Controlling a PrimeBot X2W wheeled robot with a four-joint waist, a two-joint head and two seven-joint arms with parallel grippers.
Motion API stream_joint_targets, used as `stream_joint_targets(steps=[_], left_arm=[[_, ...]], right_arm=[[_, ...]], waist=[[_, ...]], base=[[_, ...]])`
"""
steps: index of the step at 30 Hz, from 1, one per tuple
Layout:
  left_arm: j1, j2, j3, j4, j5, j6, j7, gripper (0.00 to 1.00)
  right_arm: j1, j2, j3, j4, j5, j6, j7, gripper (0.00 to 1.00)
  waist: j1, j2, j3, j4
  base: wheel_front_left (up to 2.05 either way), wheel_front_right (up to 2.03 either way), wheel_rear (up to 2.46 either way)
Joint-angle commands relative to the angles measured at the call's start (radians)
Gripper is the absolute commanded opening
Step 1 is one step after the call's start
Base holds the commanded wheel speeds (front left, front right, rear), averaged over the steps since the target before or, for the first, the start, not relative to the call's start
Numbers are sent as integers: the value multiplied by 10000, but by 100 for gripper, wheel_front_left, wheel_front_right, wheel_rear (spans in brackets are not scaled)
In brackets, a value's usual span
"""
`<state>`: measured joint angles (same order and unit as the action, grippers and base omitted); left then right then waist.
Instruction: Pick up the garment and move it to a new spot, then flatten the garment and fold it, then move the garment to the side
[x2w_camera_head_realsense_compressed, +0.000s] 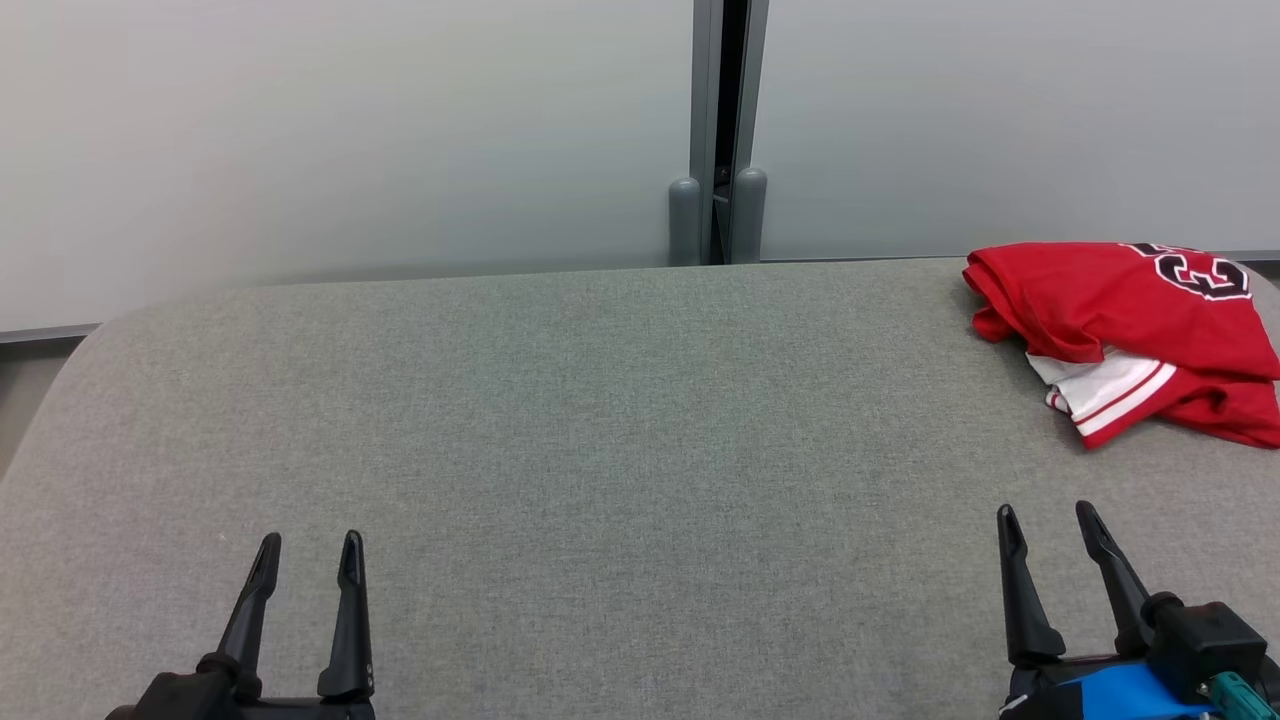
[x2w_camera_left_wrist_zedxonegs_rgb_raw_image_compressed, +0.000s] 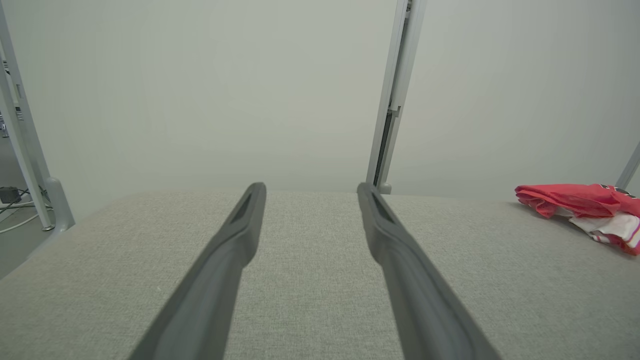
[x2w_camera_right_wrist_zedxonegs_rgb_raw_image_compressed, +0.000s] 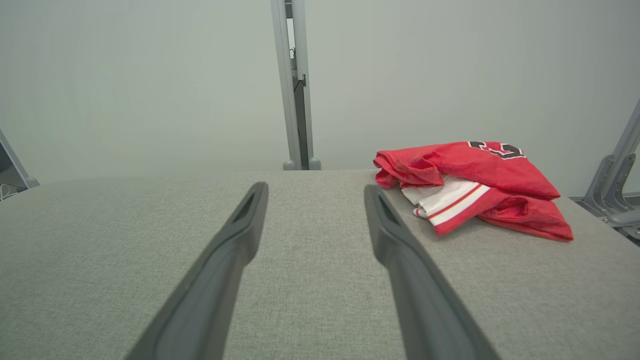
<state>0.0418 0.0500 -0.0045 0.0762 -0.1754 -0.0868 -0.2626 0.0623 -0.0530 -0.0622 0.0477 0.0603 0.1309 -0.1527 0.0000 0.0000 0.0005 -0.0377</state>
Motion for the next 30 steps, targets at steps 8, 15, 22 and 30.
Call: stream_joint_targets(steps=[8, 15, 22, 30], left_arm=[[77, -57, 15, 225, -135, -14, 85, 0], [-110, -49, 153, 392, -1517, -56, 465, 0], [-239, -41, 244, 496, -2792, -97, 779, 0], [-390, -32, 348, 620, -4126, -136, 1117, 0]], right_arm=[[8, 6, 26, 333, 163, 0, 29, 0], [-163, -3, -13, 484, 1683, 0, 276, 0], [-333, -12, -53, 628, 3064, 0, 503, 0], [-502, -18, -96, 777, 4512, -1, 745, 0]], waist=[[1, 0, 16, 2], [1, 0, 16, 24], [1, 0, 17, 45], [1, 0, 18, 69]], base=[[0, 0, 0], [0, 0, 0], [0, 0, 0], [0, 0, 0]])
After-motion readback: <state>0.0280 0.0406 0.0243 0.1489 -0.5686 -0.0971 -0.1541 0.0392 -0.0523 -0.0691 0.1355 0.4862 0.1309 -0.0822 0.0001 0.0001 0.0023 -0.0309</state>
